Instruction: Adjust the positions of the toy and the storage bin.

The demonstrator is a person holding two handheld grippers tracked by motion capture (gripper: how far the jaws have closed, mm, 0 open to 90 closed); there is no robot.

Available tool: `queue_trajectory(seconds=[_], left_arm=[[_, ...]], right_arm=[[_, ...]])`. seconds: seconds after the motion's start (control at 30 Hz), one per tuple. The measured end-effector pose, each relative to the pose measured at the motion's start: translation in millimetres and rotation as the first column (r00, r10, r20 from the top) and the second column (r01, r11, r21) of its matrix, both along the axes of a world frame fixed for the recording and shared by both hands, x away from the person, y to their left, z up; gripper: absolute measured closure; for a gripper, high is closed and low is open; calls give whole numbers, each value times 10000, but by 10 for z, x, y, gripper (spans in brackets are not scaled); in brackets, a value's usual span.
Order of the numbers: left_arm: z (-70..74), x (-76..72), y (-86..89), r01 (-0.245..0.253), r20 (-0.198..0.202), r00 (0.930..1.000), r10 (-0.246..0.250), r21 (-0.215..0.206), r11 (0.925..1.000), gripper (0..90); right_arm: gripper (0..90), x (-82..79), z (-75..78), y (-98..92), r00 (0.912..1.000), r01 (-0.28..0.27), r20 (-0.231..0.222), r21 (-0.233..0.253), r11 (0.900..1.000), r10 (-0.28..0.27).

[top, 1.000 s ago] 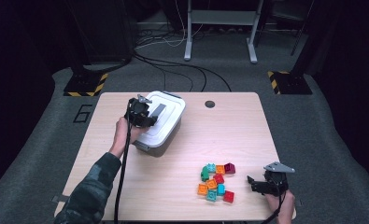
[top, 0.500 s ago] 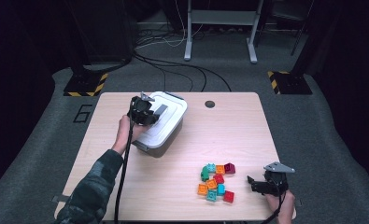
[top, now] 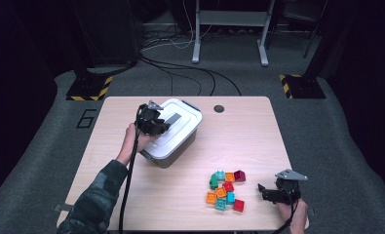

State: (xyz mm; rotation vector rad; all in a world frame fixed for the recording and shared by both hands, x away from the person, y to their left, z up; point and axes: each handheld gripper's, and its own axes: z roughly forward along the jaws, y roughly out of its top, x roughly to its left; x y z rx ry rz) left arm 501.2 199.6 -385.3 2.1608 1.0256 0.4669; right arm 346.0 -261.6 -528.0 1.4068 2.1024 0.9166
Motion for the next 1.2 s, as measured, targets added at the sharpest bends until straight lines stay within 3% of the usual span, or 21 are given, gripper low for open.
queue_trajectory(seconds=[0.47, 1.0, 1.2], left_arm=[[-12, -107, -56, 672, -291, 9972, -687, -488, 9965, 665], [-31, -217, -200, 1183, -306, 9922, -1212, -840, 9894, 665], [-29, -261, -277, 1386, -319, 9894, -1414, -786, 9872, 665]], right_arm=[[51, 5, -2, 9, 9999, -122, -106, -39, 9999, 121], [50, 4, -2, 11, 9999, -133, -108, -23, 9999, 133], [50, 4, -3, 11, 9999, -134, -104, -18, 9999, 134]])
